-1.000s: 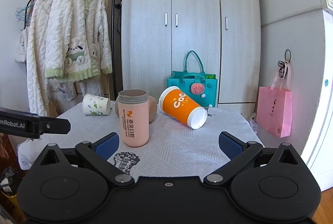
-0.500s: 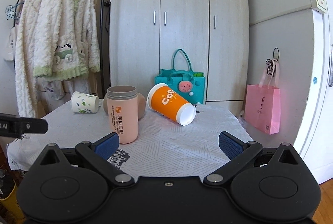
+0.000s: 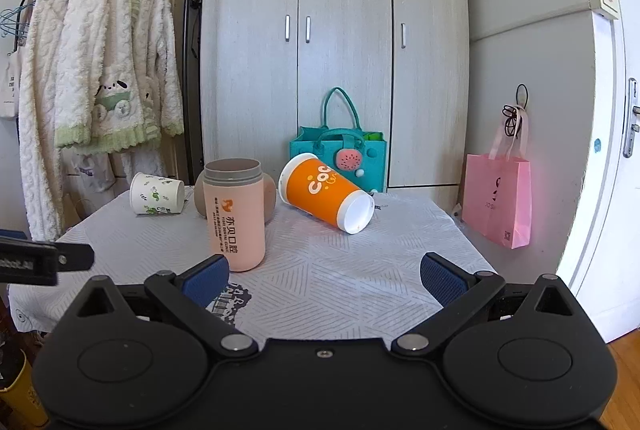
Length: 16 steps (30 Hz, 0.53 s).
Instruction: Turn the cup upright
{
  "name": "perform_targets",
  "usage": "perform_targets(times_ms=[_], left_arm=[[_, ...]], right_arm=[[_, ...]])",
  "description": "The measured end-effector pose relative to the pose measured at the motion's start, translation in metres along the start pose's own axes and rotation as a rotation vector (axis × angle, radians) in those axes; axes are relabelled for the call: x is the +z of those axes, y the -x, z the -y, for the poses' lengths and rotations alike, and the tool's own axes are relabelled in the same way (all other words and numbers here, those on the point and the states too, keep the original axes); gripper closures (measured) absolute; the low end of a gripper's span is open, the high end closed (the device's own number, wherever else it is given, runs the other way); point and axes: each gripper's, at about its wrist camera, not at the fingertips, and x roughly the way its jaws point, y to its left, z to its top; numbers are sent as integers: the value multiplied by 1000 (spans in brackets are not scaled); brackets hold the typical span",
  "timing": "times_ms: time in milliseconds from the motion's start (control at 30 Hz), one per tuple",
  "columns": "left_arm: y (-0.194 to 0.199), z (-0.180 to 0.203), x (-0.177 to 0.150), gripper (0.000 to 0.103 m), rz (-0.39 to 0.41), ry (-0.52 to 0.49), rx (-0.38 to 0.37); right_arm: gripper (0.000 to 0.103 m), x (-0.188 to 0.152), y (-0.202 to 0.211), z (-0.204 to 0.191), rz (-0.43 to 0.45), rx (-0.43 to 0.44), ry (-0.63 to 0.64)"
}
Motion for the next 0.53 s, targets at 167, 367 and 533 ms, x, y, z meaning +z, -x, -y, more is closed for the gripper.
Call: perform_targets(times_ms=[167, 367, 533], left_arm=[[-1, 4, -4, 0, 0, -26, 35], [3, 6, -4, 0, 30, -44, 25], [0, 7, -4, 0, 12, -48, 28]], right_arm=[[0, 0, 1, 0, 0, 4, -1], [0, -1, 0, 0, -11, -4, 8], [0, -2, 1, 1, -12, -2, 11]])
